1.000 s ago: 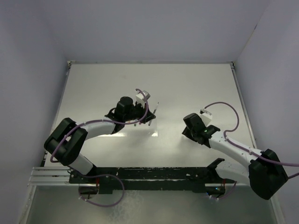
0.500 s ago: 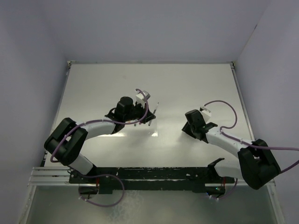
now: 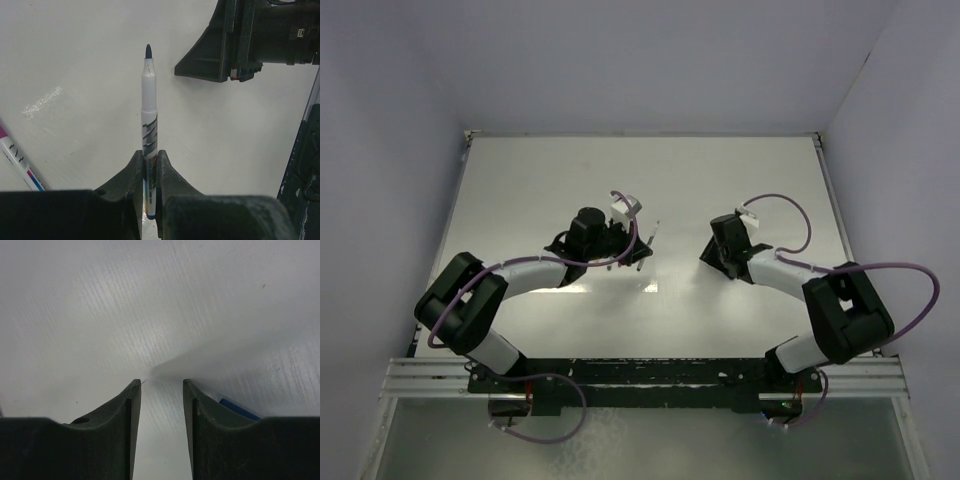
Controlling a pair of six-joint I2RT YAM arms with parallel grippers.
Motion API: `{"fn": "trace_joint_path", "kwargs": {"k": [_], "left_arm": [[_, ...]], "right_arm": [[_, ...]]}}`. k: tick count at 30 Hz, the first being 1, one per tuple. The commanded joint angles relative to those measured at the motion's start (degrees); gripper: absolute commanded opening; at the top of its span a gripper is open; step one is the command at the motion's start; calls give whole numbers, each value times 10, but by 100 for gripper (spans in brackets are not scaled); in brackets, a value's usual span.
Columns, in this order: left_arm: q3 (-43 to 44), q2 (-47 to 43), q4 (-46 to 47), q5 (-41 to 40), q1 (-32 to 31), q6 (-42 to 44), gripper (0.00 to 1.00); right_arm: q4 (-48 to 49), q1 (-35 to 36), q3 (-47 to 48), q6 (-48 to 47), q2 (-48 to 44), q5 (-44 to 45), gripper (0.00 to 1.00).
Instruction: Insert the pens into the pen caps
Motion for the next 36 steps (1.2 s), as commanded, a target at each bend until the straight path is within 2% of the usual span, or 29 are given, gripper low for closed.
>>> {"fn": "trace_joint_path", "kwargs": {"k": [1, 6, 12, 15, 19, 25, 36], "left_arm": [[24, -16, 7, -1, 2, 13, 0], [31, -7, 8, -1, 3, 13, 0], [36, 6, 15, 5, 2, 7, 0], [38, 11, 18, 9, 3, 4, 0], [37, 14, 19, 12, 2, 2, 0], [33, 10, 19, 11, 2, 2, 0], [30, 5, 13, 9, 2, 5, 0]], "right_arm": [[-20, -8, 31, -65, -4, -9, 40], [-66, -8, 43, -86, -62, 9, 41], [-103, -8, 8, -67, -155, -35, 39], [-126, -8, -4, -61, -184, -27, 30], [-154, -8, -27, -34, -205, -43, 14], [-165, -8, -53, -5, -200, -49, 0], [-170, -8, -78, 47, -187, -7, 0]]}}
